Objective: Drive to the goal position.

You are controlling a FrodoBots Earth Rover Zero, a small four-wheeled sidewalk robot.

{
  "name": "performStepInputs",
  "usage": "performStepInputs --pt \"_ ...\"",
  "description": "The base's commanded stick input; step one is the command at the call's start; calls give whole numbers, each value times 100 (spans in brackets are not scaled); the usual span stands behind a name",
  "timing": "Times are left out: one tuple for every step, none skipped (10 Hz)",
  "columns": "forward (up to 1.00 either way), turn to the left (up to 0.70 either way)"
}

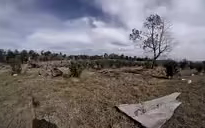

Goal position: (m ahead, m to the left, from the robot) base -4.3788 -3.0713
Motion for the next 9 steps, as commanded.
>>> performStepInputs --pt "70 27" --pt "70 27" --pt "70 27" --pt "70 27" --pt "70 27" --pt "70 27" --pt "70 27" --pt "70 27" --pt "70 27"
